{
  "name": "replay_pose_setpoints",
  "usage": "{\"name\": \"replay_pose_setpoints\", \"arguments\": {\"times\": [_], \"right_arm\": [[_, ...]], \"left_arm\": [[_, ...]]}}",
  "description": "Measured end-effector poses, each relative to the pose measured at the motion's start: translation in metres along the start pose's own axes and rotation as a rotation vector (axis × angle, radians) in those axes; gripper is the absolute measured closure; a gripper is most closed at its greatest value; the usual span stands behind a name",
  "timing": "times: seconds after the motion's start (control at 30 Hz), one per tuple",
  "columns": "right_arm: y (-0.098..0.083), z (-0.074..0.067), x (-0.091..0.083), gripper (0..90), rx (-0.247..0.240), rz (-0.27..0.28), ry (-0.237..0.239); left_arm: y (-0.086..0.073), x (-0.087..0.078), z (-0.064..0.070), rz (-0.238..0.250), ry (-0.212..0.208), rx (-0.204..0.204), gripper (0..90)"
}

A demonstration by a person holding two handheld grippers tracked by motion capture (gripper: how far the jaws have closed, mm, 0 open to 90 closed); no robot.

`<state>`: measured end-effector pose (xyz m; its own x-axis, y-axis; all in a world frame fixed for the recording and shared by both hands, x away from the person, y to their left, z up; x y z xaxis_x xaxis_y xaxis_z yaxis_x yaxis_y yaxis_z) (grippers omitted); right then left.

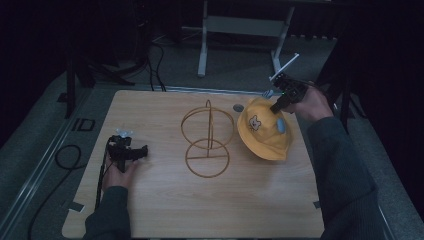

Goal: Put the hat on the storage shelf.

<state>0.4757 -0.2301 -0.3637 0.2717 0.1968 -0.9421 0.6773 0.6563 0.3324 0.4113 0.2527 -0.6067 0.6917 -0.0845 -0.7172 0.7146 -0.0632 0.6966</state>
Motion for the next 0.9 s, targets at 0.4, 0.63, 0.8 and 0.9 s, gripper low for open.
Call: {"name": "replay_pose_setpoints", "arguments": {"times": [0.4,0.63,0.8,0.9], "right_arm": [[0.000,-0.011,-0.015,84.4,-0.099,0.014,-0.017],[0.002,-0.014,-0.026,84.4,-0.153,0.040,-0.001],[0.002,-0.016,-0.032,84.4,-0.192,0.047,0.012],[0.002,-0.017,-0.036,84.3,-0.210,0.049,0.013]], "left_arm": [[0.000,0.000,0.000,0.000,0.000,0.000,7.3],[0.000,0.000,0.000,-0.001,0.000,0.000,7.3],[0.000,0.000,0.000,0.000,0.000,0.000,7.3],[0.000,0.000,0.000,-0.001,0.000,-0.001,7.3]]}}
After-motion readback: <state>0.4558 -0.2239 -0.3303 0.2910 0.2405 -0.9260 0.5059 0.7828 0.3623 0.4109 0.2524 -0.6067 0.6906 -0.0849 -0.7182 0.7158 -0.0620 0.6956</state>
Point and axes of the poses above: each handheld gripper's, and its own axes: x roughly forward along the jaws, y roughly out of its top, z roughly to its right, the point moved 4 cm from there along x, roughly forward along the jaws, and after that the axes turned 1 degree about -x, right-handed, at the moved point
